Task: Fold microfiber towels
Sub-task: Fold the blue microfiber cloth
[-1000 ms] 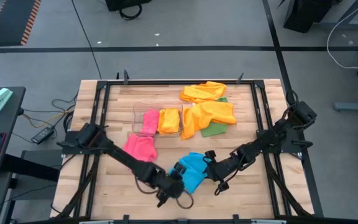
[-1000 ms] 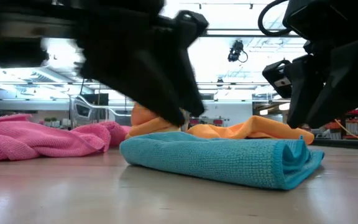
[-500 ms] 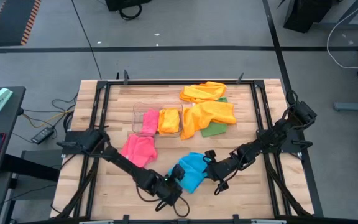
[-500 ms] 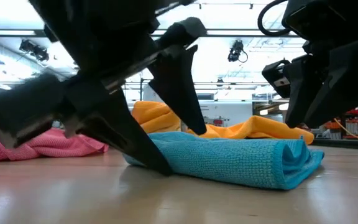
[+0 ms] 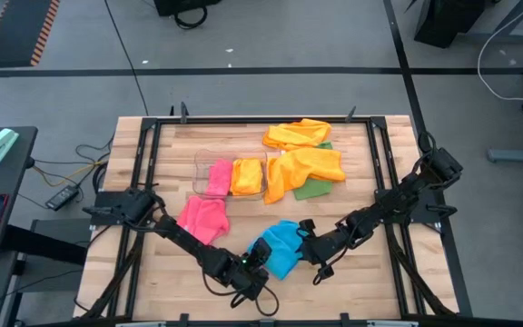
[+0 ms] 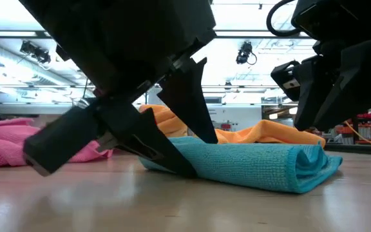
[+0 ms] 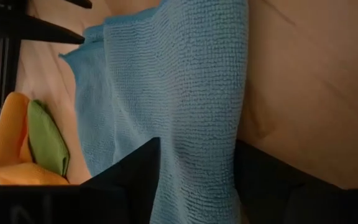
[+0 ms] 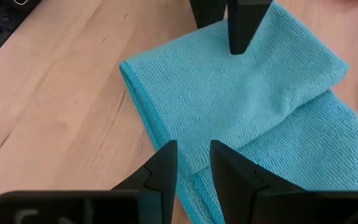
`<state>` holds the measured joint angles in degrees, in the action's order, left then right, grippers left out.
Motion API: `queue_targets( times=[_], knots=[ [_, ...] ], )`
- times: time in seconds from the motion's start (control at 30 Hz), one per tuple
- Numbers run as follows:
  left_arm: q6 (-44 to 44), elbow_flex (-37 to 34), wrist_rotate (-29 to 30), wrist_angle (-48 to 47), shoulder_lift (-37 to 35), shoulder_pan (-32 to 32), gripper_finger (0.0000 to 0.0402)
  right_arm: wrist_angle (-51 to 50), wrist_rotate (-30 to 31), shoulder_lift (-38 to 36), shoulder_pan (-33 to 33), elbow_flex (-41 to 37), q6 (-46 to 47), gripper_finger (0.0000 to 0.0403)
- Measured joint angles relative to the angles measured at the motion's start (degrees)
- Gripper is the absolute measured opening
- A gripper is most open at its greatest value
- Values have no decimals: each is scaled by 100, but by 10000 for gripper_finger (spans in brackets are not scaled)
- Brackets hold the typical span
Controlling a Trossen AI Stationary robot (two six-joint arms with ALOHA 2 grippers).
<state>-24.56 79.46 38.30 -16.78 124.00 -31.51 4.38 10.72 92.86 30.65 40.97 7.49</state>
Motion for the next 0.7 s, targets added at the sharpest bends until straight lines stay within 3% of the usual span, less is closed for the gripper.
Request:
queue_targets(
  times=[0.17, 0.43, 0.57, 0.7],
  knots=[
    [186, -12, 15, -16, 17, 10, 148, 2, 0, 0, 0, 0, 0, 104],
    [289, -23, -243, -90, 20, 72, 16, 9, 0, 0, 0, 0, -2, 104],
    [376, 237, -671, -599, -4, 92, 21, 9, 0, 0, 0, 0, -2, 104],
    [811, 846, -1824, -2033, -68, 82, 16, 7, 0, 0, 0, 0, -2, 104]
  ],
)
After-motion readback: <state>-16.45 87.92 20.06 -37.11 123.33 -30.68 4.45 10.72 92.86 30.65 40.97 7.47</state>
